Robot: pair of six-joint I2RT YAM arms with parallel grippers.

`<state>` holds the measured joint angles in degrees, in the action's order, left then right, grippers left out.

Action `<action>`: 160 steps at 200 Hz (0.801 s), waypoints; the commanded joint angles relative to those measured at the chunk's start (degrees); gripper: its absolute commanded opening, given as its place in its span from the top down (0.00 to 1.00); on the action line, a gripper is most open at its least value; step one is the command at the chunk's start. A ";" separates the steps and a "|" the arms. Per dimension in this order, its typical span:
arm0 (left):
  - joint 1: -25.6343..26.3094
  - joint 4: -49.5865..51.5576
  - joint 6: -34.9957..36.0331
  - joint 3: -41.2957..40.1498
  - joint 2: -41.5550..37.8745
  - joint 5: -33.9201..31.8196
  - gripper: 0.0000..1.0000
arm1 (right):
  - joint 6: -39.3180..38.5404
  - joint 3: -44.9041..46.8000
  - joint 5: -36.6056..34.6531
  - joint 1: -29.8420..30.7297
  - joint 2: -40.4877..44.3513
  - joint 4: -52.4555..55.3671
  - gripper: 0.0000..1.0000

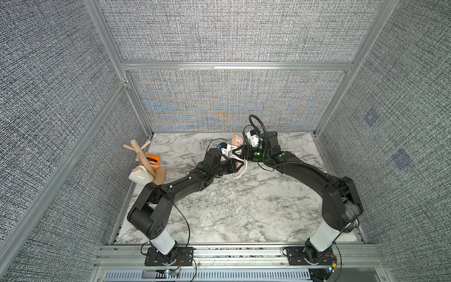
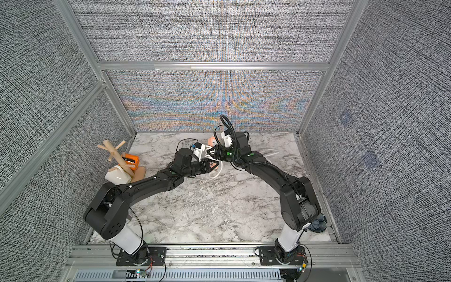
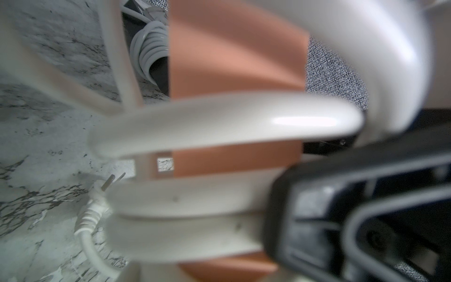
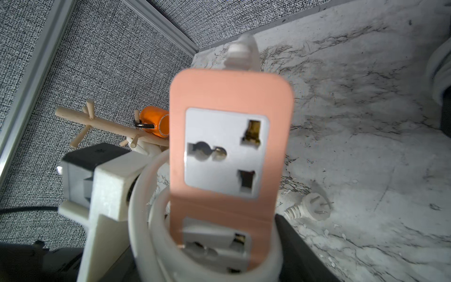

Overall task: Unwrap the cord wrapped around the power strip
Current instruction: Unwrap the power cord from the power strip.

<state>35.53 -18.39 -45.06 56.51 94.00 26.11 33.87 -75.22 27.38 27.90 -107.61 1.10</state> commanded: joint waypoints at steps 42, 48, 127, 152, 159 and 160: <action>-0.07 -3.04 3.53 0.71 -3.48 3.60 0.06 | -5.34 0.43 2.47 -1.65 -0.38 -1.70 0.56; -0.19 -1.78 4.32 0.71 -4.14 3.62 0.04 | -5.68 0.37 2.59 -1.79 -0.36 -1.71 0.56; -7.23 16.75 9.55 6.99 -10.63 2.54 0.05 | -19.06 -2.60 5.04 -2.42 -1.24 6.70 0.60; -8.41 18.39 6.68 11.78 -4.31 5.09 0.11 | -25.51 -4.07 6.89 -1.89 -0.69 10.26 0.60; -8.46 18.28 5.91 12.65 -2.51 6.12 0.12 | -26.81 -4.49 7.47 -1.72 -0.58 11.05 0.63; -8.41 18.21 5.79 12.70 -2.29 6.26 0.12 | -26.91 -4.54 7.47 -1.71 -0.67 11.17 0.64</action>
<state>27.51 -3.75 -37.17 66.57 87.35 29.32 15.07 -78.32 31.77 25.78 -108.73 10.63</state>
